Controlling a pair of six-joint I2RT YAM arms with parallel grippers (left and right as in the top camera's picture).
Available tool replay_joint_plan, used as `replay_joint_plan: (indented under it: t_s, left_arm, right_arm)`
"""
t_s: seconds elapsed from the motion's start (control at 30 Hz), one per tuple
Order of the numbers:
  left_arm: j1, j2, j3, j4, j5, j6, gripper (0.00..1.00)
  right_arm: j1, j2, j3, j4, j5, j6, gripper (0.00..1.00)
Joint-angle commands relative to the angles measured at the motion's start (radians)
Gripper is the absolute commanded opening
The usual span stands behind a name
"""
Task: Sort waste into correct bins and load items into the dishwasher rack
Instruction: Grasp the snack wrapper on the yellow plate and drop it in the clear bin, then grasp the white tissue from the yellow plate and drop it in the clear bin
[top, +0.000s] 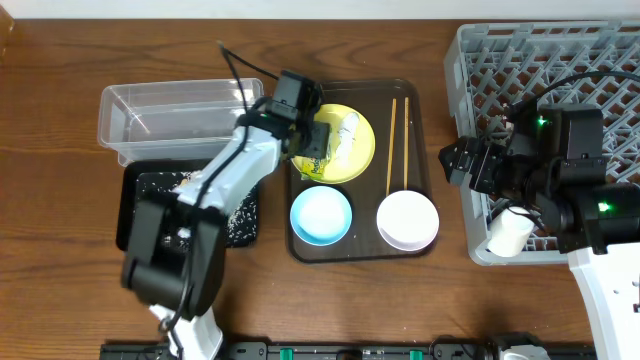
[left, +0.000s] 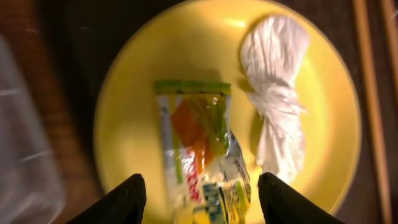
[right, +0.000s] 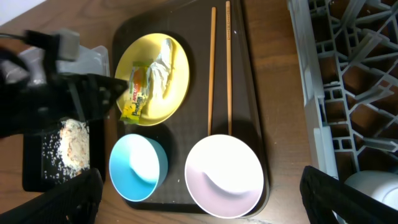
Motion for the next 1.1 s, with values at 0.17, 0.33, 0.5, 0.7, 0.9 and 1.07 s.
replay_joint_plan:
  t_s: [0.17, 0.33, 0.5, 0.7, 0.9, 1.07]
  left_arm:
    - [-0.003, 0.130, 0.017, 0.044, 0.003, 0.050, 0.52]
    - [-0.014, 0.148, 0.017, 0.027, 0.003, 0.018, 0.24]
    - [-0.013, 0.068, 0.061, -0.022, 0.003, -0.017, 0.06]
    - [0.024, -0.129, 0.154, -0.113, -0.101, -0.026, 0.06]
    - [0.134, -0.193, 0.152, -0.119, -0.313, -0.025, 0.06]
    - [0.220, -0.118, 0.145, -0.117, -0.312, -0.010, 0.06]
  right_arm:
    - [-0.008, -0.001, 0.012, -0.006, -0.011, -0.013, 0.99]
    - [-0.008, -0.001, 0.012, -0.013, -0.011, -0.013, 0.98]
    - [-0.008, -0.001, 0.012, -0.017, -0.011, -0.013, 0.98]
    - [-0.008, -0.001, 0.012, -0.019, -0.011, -0.013, 0.98]
    - [-0.008, -0.001, 0.012, -0.019, -0.010, -0.013, 0.98]
    - [-0.008, -0.001, 0.012, -0.020, -0.011, -0.013, 0.98]
